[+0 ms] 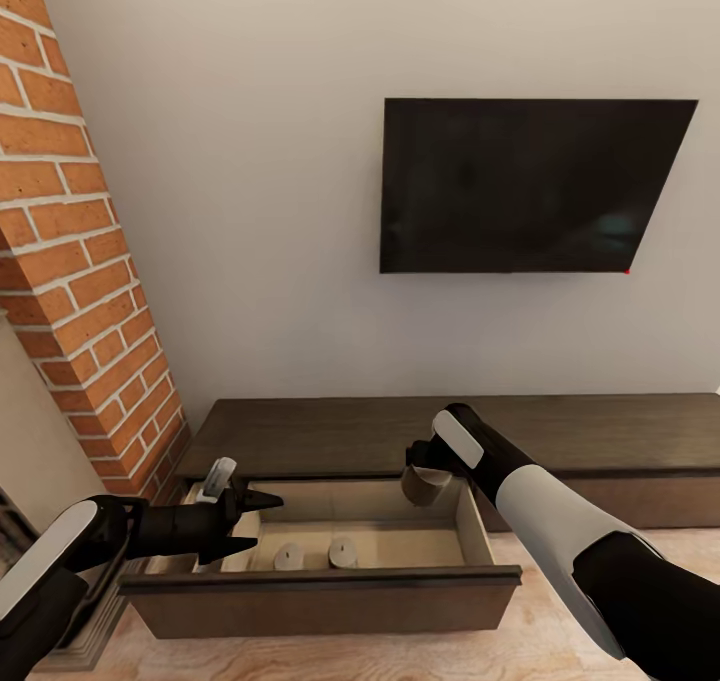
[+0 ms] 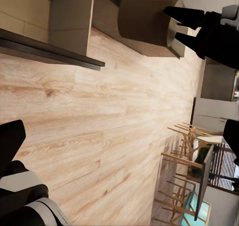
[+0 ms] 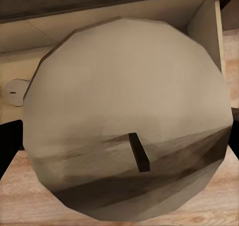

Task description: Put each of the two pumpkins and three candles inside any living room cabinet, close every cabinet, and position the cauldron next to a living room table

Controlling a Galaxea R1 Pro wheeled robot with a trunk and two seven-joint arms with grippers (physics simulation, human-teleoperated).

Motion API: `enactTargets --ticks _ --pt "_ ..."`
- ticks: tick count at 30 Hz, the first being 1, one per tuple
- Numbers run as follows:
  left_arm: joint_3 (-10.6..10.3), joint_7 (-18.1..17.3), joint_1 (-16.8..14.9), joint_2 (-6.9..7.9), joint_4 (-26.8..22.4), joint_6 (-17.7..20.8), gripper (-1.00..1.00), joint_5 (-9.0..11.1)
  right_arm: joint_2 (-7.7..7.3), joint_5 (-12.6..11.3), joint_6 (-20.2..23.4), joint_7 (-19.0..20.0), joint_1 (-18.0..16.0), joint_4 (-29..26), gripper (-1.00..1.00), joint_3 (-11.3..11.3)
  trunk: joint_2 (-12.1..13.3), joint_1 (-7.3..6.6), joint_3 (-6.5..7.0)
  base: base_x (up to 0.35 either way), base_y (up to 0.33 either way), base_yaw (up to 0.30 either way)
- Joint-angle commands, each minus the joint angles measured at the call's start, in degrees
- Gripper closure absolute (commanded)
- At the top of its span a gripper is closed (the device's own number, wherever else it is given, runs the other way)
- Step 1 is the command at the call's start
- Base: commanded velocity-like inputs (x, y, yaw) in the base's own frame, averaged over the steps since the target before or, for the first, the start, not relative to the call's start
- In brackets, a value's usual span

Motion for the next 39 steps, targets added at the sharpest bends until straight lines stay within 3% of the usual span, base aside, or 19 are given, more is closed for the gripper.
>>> enactTargets --ticks 1,4,39 --pt "-0.1 0.6 -0.1 0.01 0.0 0.0 -1.0 0.6 -0.04 -0.7 0.0 -0.6 -0.1 -0.1 1.0 0.3 0.0 0.0 -0.06 0.011 0.006 0.0" --pt "-0.1 0.6 -0.1 -0.02 0.0 0.0 -1.0 0.6 -0.04 -0.7 0.0 -0.5 -0.1 -0.1 1.0 0.4 0.0 0.0 -0.06 0.005 0.003 0.0" --pt "0.0 0.7 -0.1 0.05 0.0 -0.1 -1.0 0.4 -0.21 -0.8 -3.2 0.3 -0.1 -0.4 1.0 0.4 -14.1 7.69 -6.34 0.0 0.0 0.0"
